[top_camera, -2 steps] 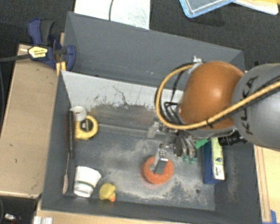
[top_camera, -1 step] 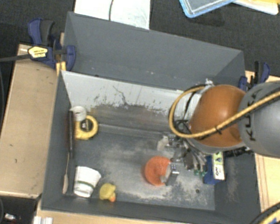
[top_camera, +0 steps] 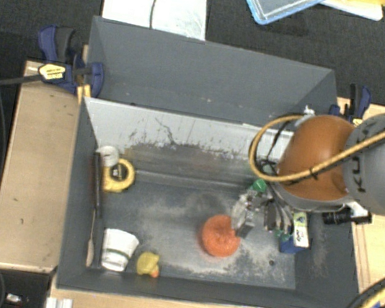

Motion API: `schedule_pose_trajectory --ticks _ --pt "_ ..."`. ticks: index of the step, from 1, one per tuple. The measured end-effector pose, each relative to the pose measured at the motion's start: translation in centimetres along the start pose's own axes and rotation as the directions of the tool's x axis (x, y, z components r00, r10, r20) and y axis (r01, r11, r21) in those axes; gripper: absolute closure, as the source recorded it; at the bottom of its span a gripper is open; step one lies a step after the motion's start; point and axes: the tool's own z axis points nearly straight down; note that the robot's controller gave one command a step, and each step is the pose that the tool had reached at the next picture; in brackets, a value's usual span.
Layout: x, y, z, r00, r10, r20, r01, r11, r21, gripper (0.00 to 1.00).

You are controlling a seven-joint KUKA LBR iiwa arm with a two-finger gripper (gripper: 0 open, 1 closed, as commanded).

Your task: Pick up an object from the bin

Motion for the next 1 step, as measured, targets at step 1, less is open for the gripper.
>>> schedule_pose_trajectory --ticks 1 --pt "0.00 0.00 0.00 1.000 0.002 0.000 -0.002 1.000 0.000 0.00"
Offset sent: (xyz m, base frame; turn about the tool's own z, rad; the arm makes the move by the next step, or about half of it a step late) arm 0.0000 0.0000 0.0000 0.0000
